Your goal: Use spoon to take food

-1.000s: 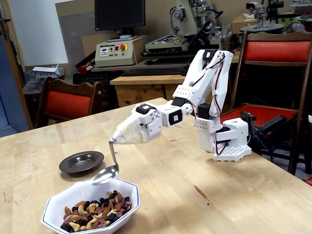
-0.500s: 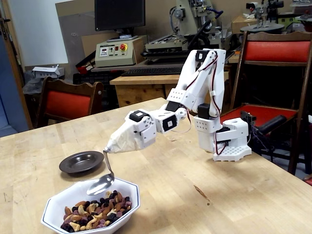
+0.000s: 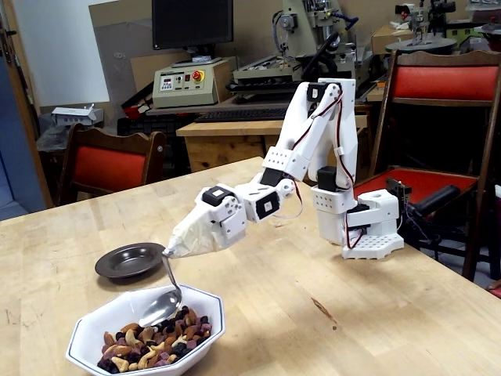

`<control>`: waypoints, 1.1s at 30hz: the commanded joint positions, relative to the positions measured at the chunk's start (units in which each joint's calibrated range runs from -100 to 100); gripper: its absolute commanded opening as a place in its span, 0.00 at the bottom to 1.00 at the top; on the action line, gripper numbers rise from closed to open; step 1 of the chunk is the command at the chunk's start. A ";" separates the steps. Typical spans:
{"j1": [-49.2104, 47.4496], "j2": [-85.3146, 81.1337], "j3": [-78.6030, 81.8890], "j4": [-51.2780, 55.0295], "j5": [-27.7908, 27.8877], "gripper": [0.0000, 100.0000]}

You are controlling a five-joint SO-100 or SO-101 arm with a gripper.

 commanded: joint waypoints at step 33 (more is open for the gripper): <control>-0.49 -0.51 -2.89 -1.36 13.38 0.04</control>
